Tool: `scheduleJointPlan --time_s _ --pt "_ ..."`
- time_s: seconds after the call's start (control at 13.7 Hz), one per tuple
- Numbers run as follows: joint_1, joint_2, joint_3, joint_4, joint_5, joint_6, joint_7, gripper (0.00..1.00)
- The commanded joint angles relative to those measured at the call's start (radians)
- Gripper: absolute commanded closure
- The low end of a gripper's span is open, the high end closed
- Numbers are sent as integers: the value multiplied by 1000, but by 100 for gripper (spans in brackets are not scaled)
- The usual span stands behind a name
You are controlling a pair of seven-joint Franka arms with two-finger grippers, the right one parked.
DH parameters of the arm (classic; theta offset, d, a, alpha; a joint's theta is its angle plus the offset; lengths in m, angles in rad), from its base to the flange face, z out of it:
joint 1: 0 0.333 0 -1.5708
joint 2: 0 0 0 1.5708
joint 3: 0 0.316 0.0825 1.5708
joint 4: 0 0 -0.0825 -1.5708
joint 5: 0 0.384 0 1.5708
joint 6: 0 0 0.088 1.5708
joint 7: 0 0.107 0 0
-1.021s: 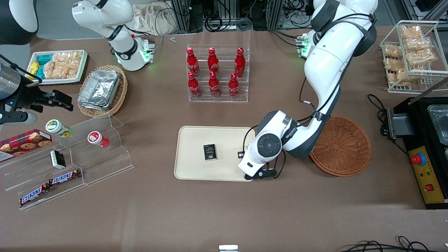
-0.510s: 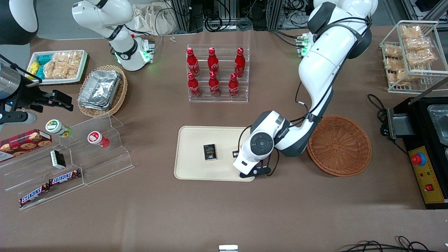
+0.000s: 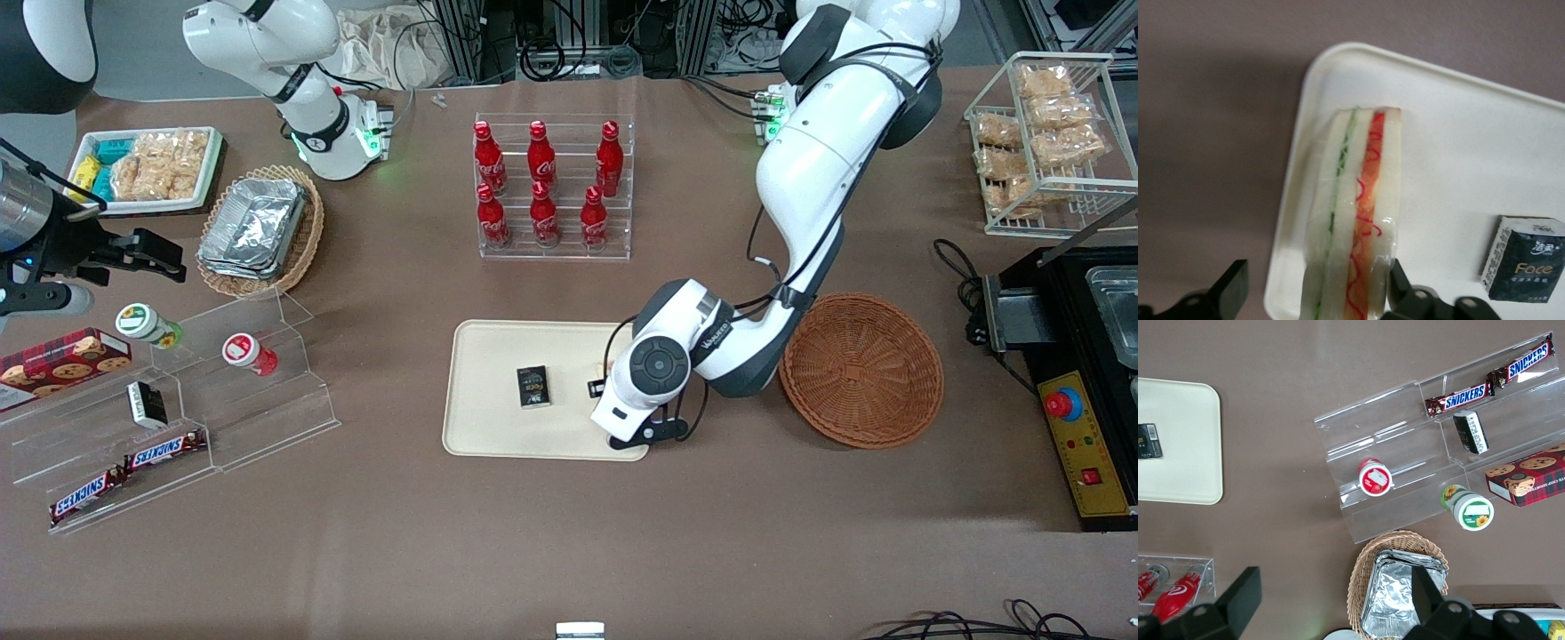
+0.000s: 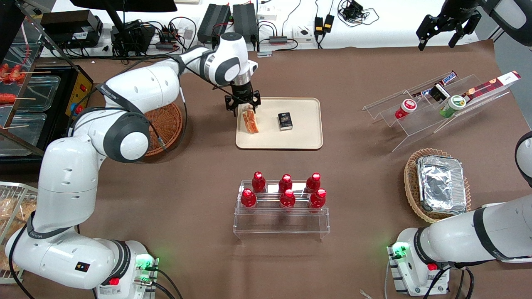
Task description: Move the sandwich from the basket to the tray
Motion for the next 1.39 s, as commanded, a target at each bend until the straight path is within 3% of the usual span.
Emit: scheduleJointPlan --time_s 0.0,0.29,0.66,1.02,1.31 --pt "73 -115 5 -6 14 -145 -5 0" --pt "206 -296 3 -55 13 -253 40 1" --pt "354 -566 40 -328 21 -229 248 6" --pt "328 -837 219 -666 -111 -39 518 1" --pt "302 -898 341 -688 -189 -113 713 0"
